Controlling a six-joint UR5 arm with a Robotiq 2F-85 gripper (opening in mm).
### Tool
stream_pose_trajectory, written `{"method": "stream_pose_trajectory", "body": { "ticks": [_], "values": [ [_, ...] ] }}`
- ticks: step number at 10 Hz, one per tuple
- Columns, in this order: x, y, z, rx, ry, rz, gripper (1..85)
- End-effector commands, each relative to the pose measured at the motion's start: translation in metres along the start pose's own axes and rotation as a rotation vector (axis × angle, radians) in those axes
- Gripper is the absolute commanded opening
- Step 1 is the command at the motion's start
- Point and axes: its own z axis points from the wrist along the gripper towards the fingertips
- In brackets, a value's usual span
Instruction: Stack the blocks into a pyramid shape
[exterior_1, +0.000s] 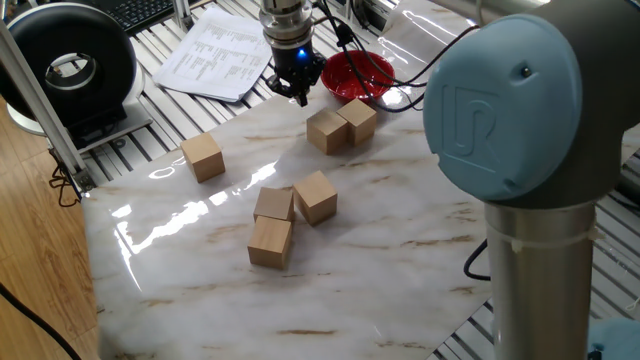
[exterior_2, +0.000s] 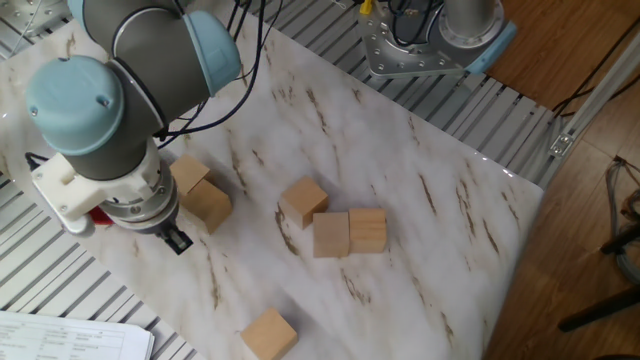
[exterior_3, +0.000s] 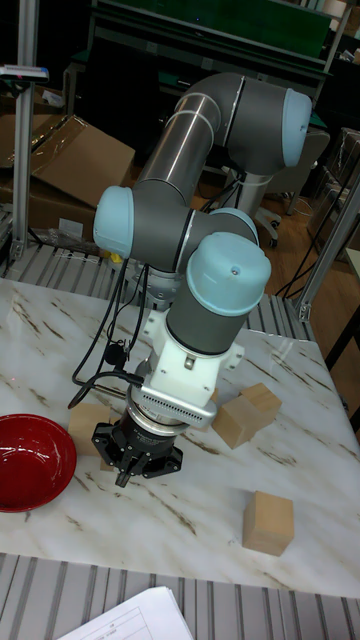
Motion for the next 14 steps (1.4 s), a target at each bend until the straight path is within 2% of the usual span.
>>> {"method": "stream_pose_trajectory", "body": {
  "ticks": [1,5,8,14],
  "values": [
    [0.007,0.003,0.002,-0.024,0.003,0.008,1.3],
    [0.019,0.006,0.007,-0.035,-0.002,0.011,1.3],
    [0.024,0.006,0.004,-0.039,0.006,0.011,1.3],
    [0.031,0.001,0.006,-0.046,0.011,0.007,1.3]
  ]
}}
